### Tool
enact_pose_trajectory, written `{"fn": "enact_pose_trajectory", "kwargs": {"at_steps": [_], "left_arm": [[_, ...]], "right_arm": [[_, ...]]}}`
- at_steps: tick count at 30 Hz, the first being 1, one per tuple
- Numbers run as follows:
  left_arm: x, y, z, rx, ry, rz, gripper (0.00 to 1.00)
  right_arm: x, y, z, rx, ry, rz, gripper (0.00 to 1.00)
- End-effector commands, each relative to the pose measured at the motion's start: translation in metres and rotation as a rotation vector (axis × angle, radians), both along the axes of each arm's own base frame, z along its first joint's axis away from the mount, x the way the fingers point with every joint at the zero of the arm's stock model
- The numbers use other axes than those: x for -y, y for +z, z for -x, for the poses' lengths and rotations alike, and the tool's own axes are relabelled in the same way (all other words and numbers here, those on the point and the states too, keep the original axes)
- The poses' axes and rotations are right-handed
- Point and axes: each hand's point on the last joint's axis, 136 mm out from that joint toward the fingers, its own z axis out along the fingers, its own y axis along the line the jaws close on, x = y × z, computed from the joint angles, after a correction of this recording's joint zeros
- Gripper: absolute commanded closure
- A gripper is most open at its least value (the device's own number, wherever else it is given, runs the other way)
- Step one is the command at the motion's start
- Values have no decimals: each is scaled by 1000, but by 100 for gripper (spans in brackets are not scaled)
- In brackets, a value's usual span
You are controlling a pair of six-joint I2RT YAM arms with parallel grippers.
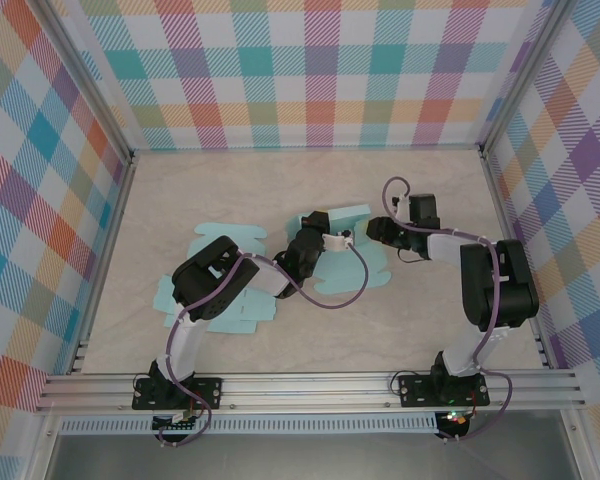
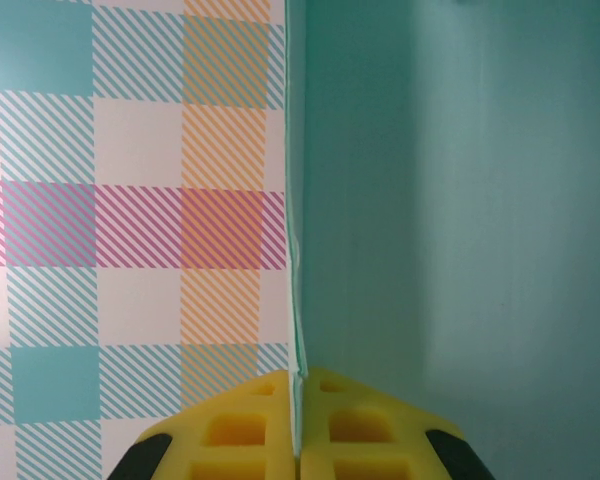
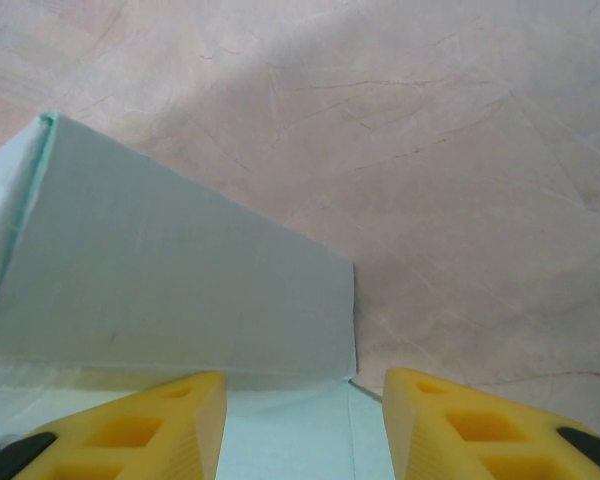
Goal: Fold the paper box
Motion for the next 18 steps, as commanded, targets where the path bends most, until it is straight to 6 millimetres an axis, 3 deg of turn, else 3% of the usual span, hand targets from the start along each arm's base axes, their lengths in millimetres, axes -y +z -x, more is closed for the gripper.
{"fn": "enact_pose_trajectory", "kwargs": {"at_steps": [1, 13, 18], "left_arm": [[17, -34, 17, -70, -106, -75, 95], [18, -31, 17, -67, -108, -72, 95], [18, -32, 18, -68, -112, -72, 95]], "right_arm": [[-21, 13, 1, 105, 87, -18, 53], [-23, 9, 19, 132, 96, -12, 53], [-16, 6, 18, 130, 64, 29, 52]]}}
